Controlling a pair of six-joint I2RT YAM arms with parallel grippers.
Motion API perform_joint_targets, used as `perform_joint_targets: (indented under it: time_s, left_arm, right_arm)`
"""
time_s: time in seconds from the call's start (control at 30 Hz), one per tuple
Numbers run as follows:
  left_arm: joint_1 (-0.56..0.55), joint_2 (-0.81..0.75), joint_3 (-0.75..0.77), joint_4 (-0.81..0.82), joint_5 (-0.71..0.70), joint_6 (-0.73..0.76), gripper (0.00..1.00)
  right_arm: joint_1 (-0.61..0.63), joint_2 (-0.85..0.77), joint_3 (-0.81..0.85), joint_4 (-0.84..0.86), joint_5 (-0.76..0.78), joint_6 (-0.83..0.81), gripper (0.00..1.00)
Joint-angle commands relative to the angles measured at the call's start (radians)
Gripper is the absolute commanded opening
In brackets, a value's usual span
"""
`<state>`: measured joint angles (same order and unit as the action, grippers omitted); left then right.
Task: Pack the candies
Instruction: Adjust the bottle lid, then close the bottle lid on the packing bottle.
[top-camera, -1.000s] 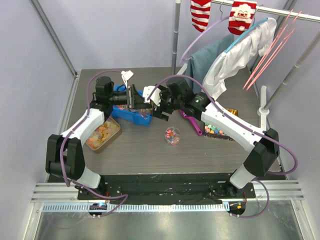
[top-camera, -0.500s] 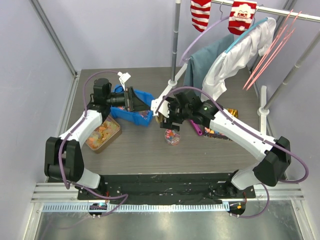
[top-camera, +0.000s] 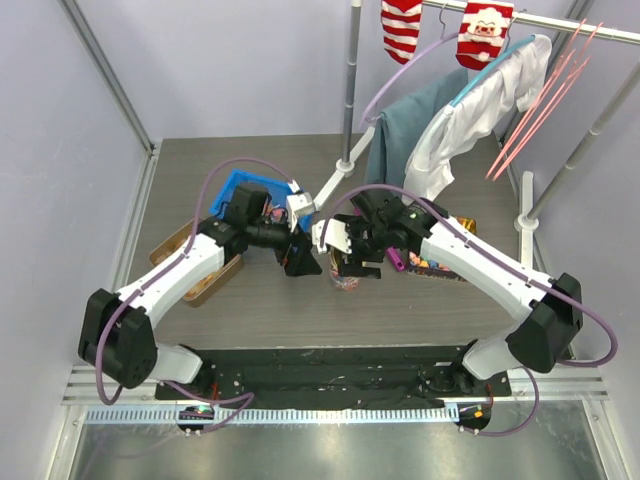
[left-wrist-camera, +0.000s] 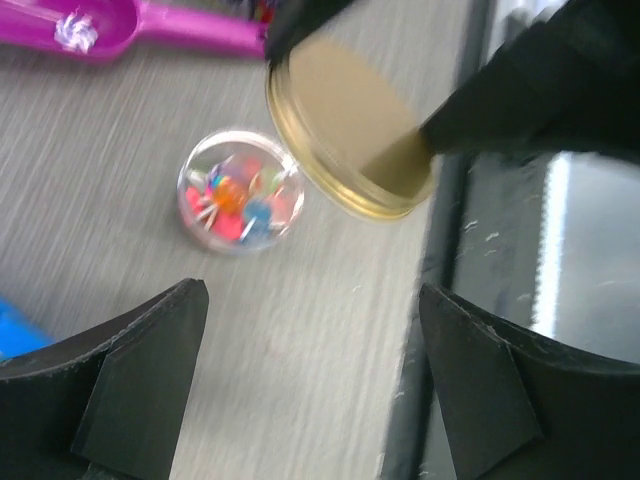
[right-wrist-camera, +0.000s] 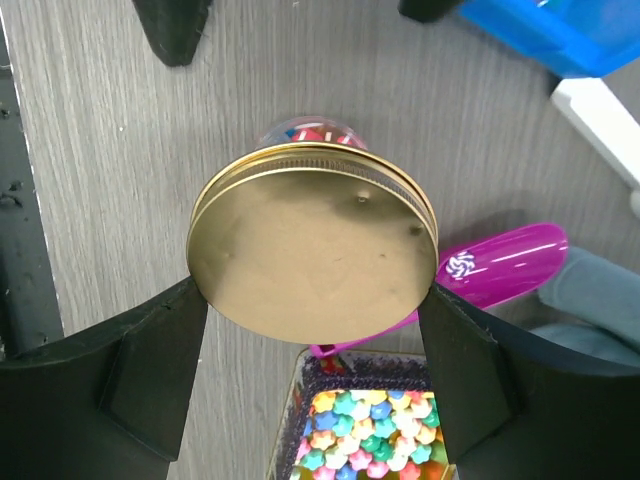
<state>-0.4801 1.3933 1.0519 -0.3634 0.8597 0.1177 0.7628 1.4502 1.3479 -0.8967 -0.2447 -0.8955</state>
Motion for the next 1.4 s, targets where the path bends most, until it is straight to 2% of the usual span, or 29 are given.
perform_joint_targets:
  time_s: [0.0,0.13,0.3,0.53,0.67,0.87,1.1,1.37]
  left_arm:
    - [-0.014,-0.071,-0.105,0.047,-0.169,0.146,0.91]
    - [-0.015,-0.117,-0.199,0.155,-0.205,0.116,0.91]
    - [-0.014,-0.154,-0.343,0.303,-0.263,0.117,0.92]
    - [-0.012,-0.237,-0.510,0.516,-0.266,0.148,0.94]
    - [0.001,-0.263,-0.527,0.523,-0.272,0.151,0.94]
    - [0.063,-0.286,-0.569,0.622,-0.274,0.076,0.95]
    - [0.117,-0.293,-0.573,0.624,-0.196,0.037,0.95]
    - [0.133,-0.284,-0.569,0.630,-0.182,0.007,0.95]
  right_arm:
    - [-0.008,0.032,-0.003,-0.024,-0.015,-0.017,0.66]
    - [-0.036,0.065,-0.019,0.011,-0.015,-0.005,0.65]
    - [-0.074,0.110,-0.056,0.139,-0.027,0.056,0.65]
    - [-0.076,0.187,-0.090,0.237,-0.030,0.109,0.64]
    - [-0.076,0.211,-0.087,0.243,-0.039,0.122,0.65]
    - [-0.074,0.251,-0.070,0.231,-0.039,0.129,0.64]
    - [-0.051,0.283,-0.014,0.141,-0.033,0.113,0.64]
    - [-0.036,0.266,0.017,0.078,-0.007,0.116,0.62]
